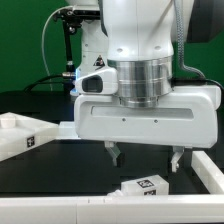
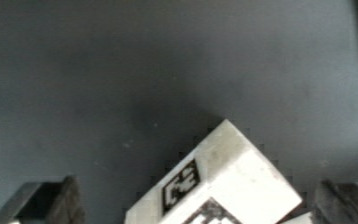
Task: Assemble square table
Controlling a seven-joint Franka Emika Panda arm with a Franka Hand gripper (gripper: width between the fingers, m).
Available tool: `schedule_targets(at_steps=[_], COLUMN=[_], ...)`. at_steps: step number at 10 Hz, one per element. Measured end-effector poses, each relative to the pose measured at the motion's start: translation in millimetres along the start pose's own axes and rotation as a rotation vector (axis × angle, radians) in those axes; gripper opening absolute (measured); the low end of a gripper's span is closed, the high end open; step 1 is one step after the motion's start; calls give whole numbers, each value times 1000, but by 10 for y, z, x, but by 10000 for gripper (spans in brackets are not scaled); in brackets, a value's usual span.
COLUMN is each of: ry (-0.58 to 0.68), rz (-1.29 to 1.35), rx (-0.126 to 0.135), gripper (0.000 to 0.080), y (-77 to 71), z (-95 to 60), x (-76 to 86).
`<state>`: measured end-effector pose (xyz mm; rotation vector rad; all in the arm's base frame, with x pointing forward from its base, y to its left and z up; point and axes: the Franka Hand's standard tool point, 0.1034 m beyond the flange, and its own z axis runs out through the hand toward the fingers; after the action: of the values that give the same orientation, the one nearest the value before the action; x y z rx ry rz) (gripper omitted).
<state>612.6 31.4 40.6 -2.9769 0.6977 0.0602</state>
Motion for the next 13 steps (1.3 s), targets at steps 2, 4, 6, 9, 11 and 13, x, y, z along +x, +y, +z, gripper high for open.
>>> schedule_targets(at_steps=[2, 4, 6, 9, 11, 13], ry=[16, 22, 73, 66, 54, 55], rz=[110, 149, 114, 122, 163, 177], rx=[31, 46, 55, 53, 55, 56], gripper=[649, 649, 649, 649, 649, 649], y=[63, 86, 119, 124, 79, 42], z=[4, -4, -24, 2, 15, 67], x=[156, 189, 228, 224, 253, 232])
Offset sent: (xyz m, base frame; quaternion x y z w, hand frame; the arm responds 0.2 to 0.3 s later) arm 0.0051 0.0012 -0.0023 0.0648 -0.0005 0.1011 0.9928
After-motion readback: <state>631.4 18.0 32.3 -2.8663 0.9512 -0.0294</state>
